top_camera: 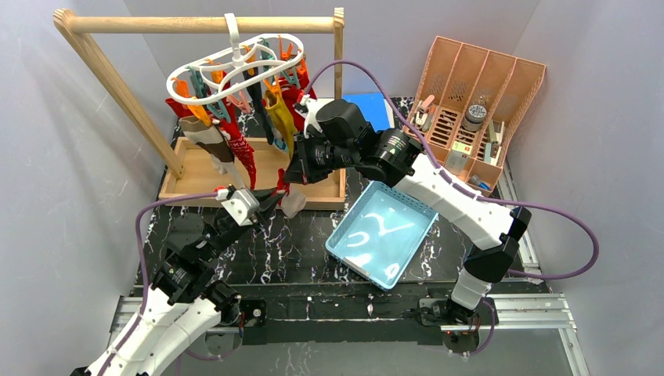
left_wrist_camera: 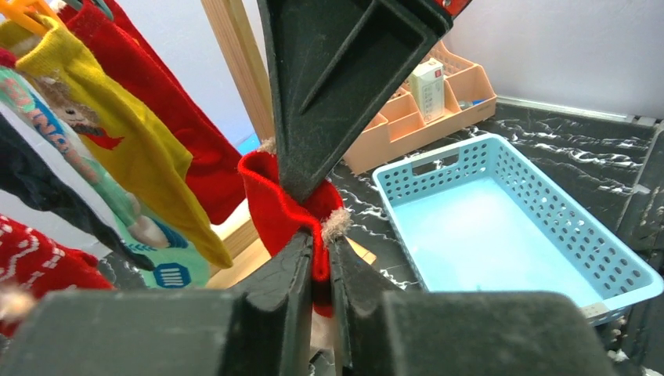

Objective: Clip the socks to the hanger
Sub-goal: Pick up the sock from the bin.

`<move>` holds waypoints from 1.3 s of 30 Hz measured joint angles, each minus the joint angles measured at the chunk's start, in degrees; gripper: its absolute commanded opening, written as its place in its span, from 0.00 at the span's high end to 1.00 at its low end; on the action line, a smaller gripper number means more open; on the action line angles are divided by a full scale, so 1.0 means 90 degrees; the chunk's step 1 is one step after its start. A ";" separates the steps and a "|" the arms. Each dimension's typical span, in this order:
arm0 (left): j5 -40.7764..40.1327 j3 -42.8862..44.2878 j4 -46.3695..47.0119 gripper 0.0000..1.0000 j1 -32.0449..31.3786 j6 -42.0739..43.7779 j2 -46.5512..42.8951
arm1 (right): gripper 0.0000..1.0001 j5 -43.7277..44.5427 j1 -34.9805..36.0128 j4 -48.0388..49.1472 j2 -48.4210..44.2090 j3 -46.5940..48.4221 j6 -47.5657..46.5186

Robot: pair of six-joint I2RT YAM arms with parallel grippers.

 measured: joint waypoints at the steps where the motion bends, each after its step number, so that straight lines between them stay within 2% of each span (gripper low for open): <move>1: -0.0017 0.0000 0.0002 1.00 0.0000 0.0017 0.0002 | 0.99 -0.0012 -0.0002 0.0019 0.0000 0.0000 0.0005; 10: -0.0362 0.0005 -0.0153 1.00 0.0000 0.0119 -0.0095 | 0.99 0.0019 -0.0007 0.0000 -0.0005 0.0000 -0.0029; 11: -0.0449 0.0022 -0.0231 1.00 0.0000 0.0134 -0.0131 | 0.95 0.0058 -0.0007 -0.0015 -0.0005 0.0000 -0.0039; 13: -0.0595 0.0085 -0.0384 1.00 0.0000 0.0189 -0.0185 | 0.70 0.0187 0.0000 -0.0080 -0.0007 0.0000 -0.0092; 15: -0.0675 0.0172 -0.0505 1.00 0.0000 0.0243 -0.0202 | 0.53 0.0243 -0.0002 -0.0163 -0.0015 0.0000 -0.0153; 18: -0.0814 0.0296 -0.0668 1.00 0.0000 0.0301 -0.0204 | 0.39 0.0296 -0.0007 -0.0279 -0.0044 0.0002 -0.0299; 21: -0.0933 0.0374 -0.0782 1.00 0.0000 0.0335 -0.0204 | 0.30 0.0352 -0.0010 -0.0401 -0.0068 0.0046 -0.0466; 26: -0.1200 0.0481 -0.0947 1.00 0.0000 0.0362 -0.0204 | 0.27 0.0478 -0.0010 -0.0476 -0.0175 0.0177 -0.0809; 28: -0.1401 0.0556 -0.1013 1.00 0.0000 0.0364 -0.0204 | 0.21 0.0527 -0.0010 -0.0291 -0.0340 0.0114 -0.0942; 33: -0.2186 0.0843 -0.1192 1.00 0.0000 0.0245 -0.0204 | 0.21 0.0622 -0.0012 0.0855 -0.0998 -0.0357 -0.1294; 39: -0.3118 0.1173 -0.1292 1.00 0.0000 -0.0114 -0.0204 | 0.21 0.0964 -0.0007 0.2259 -0.0872 -0.0107 -0.1989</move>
